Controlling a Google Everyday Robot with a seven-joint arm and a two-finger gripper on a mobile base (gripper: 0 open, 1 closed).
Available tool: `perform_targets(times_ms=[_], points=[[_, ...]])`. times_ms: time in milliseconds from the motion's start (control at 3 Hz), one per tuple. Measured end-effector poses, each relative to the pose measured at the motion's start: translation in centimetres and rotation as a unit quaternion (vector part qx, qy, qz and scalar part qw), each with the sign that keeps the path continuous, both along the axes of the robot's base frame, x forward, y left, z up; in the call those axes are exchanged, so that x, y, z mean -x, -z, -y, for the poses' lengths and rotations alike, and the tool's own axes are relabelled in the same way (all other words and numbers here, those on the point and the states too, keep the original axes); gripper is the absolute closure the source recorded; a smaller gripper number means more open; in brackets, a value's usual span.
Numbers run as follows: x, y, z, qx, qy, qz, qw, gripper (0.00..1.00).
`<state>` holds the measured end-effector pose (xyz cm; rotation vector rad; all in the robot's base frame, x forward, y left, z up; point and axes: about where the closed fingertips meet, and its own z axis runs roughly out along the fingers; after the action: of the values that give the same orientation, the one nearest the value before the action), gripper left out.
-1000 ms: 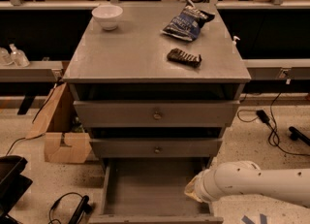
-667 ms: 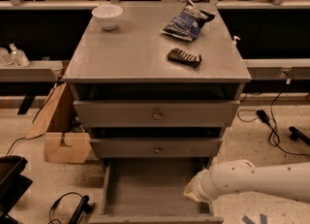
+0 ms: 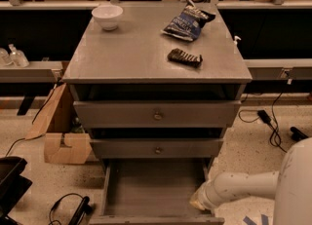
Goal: Close bottom drawer
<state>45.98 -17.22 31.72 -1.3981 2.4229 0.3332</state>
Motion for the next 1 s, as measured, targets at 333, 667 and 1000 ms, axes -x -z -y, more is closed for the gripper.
perform_targets(times_ms=[333,667,1000], points=[[4.8,6.1,2.2,-0.024,0.022,-0.029,0.9990,1.00],[9.7,9.2,2.6,-0.038,0.032,-0.045,0.9978,1.00],[14.1,11.5,1.2,-0.051,0.013,-0.039,0.9979,1.00]])
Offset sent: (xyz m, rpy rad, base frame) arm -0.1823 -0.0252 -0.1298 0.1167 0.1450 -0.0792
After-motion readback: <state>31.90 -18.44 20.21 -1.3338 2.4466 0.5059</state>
